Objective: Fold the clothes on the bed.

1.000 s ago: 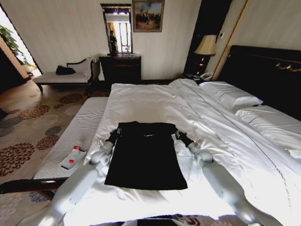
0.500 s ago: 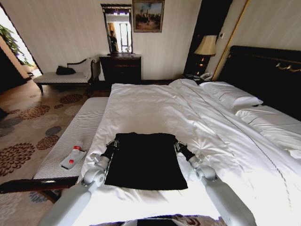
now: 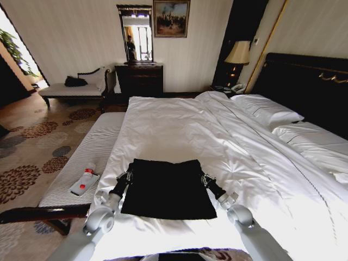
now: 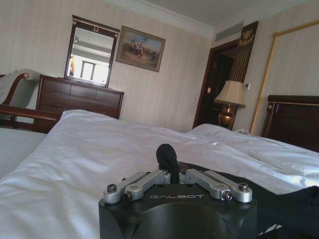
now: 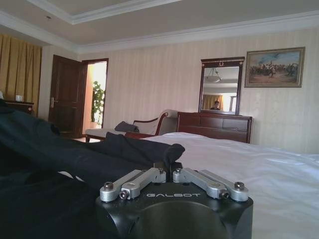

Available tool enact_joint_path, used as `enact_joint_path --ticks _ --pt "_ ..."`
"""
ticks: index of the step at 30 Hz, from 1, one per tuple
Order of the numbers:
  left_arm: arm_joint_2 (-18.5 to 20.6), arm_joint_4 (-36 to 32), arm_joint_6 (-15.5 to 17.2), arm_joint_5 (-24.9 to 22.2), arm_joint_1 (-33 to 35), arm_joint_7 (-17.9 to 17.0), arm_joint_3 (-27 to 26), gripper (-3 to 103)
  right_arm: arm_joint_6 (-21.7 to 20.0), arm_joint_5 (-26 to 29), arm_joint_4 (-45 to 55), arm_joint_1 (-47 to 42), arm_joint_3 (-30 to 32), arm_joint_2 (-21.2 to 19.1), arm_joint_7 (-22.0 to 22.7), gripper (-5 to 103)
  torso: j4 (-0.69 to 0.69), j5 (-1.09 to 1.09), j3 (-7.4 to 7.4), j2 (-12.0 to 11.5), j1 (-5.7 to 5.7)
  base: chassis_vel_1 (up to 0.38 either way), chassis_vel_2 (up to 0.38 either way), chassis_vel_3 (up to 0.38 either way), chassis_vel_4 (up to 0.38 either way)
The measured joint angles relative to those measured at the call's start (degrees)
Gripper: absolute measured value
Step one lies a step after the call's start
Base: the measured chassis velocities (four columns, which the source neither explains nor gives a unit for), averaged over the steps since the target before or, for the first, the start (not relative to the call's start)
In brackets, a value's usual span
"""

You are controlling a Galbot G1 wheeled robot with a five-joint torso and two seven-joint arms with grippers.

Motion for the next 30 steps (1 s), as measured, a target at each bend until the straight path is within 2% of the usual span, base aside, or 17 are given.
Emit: enact_joint_path --ticks 15,23,30 --pt "-1.28 -3.84 -0.48 1.92 4.26 -0.07 -1.68 2 1.18 -1.08 4.62 -5.26 1.98 -0.05 0.33 1 -0.01 0.01 0.01 -0.01 0.00 0.000 0.000 0.000 0.000" --pt "-2.47 -4.58 -0.99 4.21 7.26 -0.12 -2.34 2 3.86 -1.86 6.87 -9.24 3.05 -0.16 -0.03 1 -0.01 0.01 0.00 0.00 0.00 0.000 0.000 0.000 0.000" --pt "-3.25 -5.56 -1.64 5.90 9.76 0.29 -2.99 2 4.51 -2.54 8.12 -10.90 3.18 0.20 -0.10 1 0.00 0.01 0.00 0.00 0.01 0.000 0.000 0.000 0.000"
